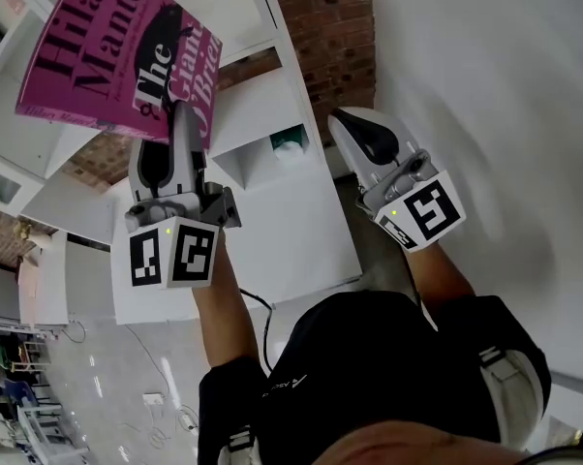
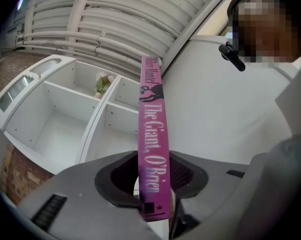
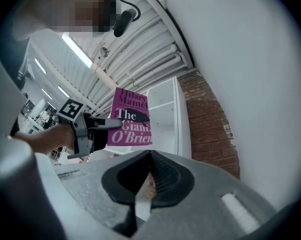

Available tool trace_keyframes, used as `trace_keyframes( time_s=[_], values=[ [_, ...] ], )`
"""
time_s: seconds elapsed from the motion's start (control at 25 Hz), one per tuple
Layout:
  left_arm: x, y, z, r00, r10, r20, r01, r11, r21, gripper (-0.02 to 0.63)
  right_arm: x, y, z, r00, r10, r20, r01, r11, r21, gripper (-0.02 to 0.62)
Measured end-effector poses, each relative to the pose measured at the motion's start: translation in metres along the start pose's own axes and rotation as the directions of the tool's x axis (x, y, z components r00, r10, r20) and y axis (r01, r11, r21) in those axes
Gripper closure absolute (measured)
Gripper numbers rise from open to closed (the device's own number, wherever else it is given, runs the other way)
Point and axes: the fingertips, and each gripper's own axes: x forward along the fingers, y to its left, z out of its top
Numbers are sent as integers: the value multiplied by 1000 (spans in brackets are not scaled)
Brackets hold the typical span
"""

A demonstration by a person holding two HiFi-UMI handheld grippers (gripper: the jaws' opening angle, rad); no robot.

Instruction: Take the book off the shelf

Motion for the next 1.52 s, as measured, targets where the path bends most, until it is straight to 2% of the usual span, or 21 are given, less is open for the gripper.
trace_keyframes(
  time_s=[0.24, 0.48, 0.8, 1.52],
  values=[
    [-47, 6, -20, 1000, 10, 6, -10, 999, -42, 469, -14, 11, -2, 1000, 2, -4, -2, 1000, -10, 594],
    [-69, 8, -26, 1000, 7, 22, -6, 997, -80, 469, -20, 18, -1, 1000, 9, -10, -9, 1000, -17, 594],
    [-77, 1, -23, 999, -18, 26, 21, 996, -90, 469, -15, 26, 6, 1000, 21, -8, -22, 999, -32, 594],
    [-76, 0, -24, 998, -37, 48, 42, 994, -100, 469, -10, 33, -5, 999, 26, -26, -27, 999, -46, 595]
  ],
)
